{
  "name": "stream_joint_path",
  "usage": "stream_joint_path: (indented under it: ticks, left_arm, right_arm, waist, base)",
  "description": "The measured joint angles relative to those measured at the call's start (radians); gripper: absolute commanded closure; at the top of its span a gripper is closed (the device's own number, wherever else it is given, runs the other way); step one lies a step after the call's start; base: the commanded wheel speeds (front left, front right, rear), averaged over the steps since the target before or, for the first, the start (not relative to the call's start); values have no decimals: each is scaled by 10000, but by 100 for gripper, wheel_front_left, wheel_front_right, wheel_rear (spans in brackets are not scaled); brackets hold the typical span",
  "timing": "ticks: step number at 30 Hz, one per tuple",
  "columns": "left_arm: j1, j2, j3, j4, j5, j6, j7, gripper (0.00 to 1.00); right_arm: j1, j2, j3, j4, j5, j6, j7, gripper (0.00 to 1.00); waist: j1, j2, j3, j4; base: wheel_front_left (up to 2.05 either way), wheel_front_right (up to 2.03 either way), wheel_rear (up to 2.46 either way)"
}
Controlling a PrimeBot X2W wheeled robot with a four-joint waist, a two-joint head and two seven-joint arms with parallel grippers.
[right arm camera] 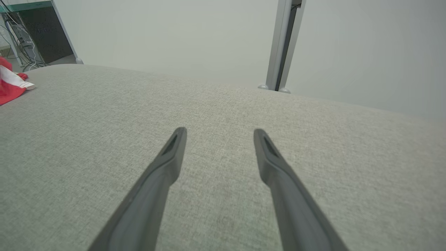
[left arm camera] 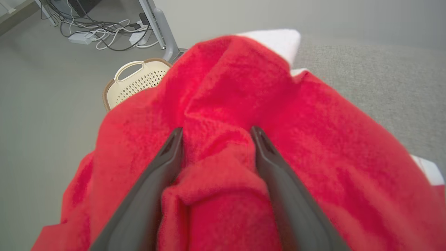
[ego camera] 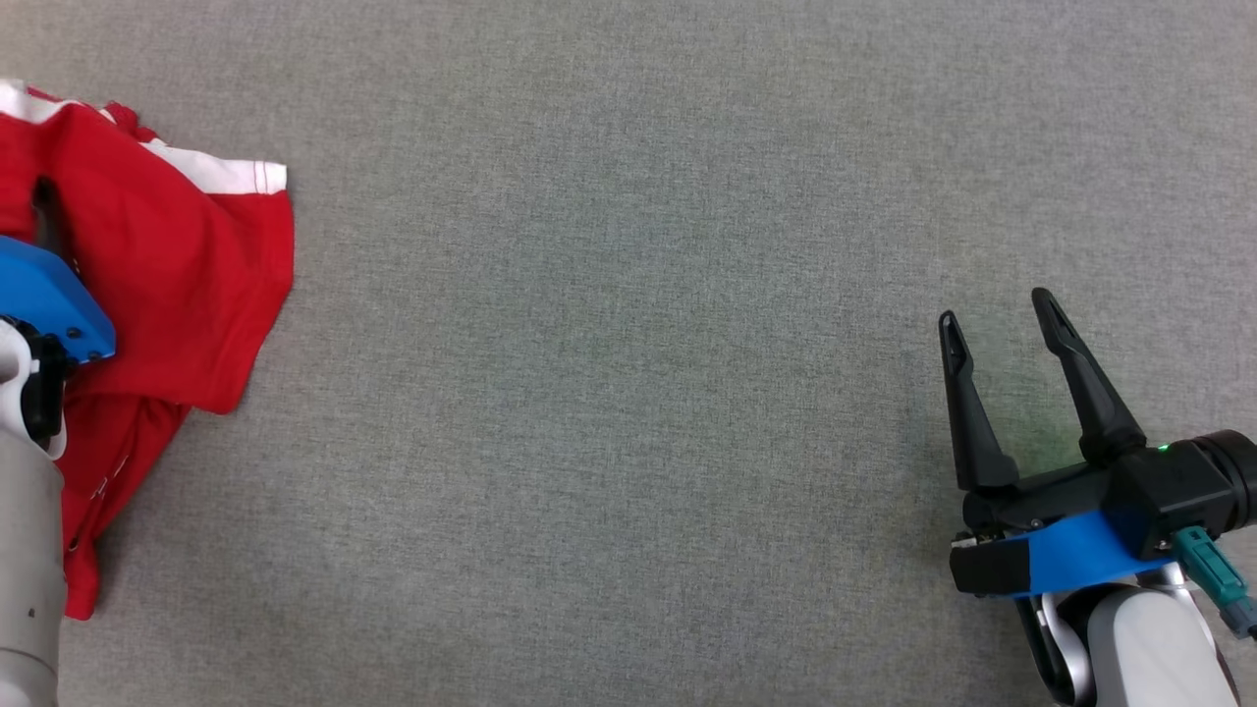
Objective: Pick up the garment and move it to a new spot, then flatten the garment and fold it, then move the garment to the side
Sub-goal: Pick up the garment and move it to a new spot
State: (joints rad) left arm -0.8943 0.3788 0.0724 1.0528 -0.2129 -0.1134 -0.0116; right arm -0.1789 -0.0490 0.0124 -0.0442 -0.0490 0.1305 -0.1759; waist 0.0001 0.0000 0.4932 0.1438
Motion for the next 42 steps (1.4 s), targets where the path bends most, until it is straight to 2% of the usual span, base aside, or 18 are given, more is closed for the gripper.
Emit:
stream_joint_path:
  ticks: [2,3,4,5,7,14,21,26,34,42]
  left_arm:
    - [-77,-2,-79,276,-67,-29,199,0]
    - [-112,-8,-125,397,-86,-59,303,40]
    - [-130,-12,-176,502,-96,-67,368,65]
    - [-143,-13,-192,581,-159,-79,362,100]
    - [-149,-4,-270,706,-174,-104,309,100]
    - [-204,178,-430,709,-422,-109,-920,100]
    - [-689,368,-953,-115,-355,-157,-2084,100]
    - [-1049,307,-1383,-1411,-247,-159,-2380,100]
    - [-1067,-29,-1879,-4412,-159,-159,-2451,100]
    - [-1058,-472,-2458,-7279,-211,-150,-1511,100]
  right_arm:
    - [-1,0,73,12,13,0,0,0]
    - [-2,0,100,19,35,0,2,0]
    - [-3,0,134,40,46,0,2,0]
    - [-4,0,163,69,67,0,-2,0]
    - [-6,0,211,142,82,0,-4,0]
    - [45,0,349,564,368,0,-205,0]
    - [155,2,477,1101,836,0,-479,0]
    - [186,0,585,1455,1112,0,-639,0]
    - [290,2,765,1914,1592,0,-821,0]
    - [259,-2,959,2080,2144,0,-855,0]
  waist:
    - [0,0,-33,12]
    - [0,0,-56,16]
    - [-1,0,-82,19]
    - [-1,0,-113,17]
    - [-1,0,-195,7]
    - [-1,0,-793,-128]
    - [-2,0,-1533,-384]
    - [-2,0,-1973,-731]
    - [-2,0,-2406,-1636]
    - [-2,0,-2630,-3022]
  base:
    - [0,0,0]
    - [0,0,0]
    - [0,0,0]
    - [0,0,0]
    - [0,0,0]
    - [0,0,0]
    - [0,0,0]
    - [0,0,0]
    - [0,0,0]
    - [0,0,0]
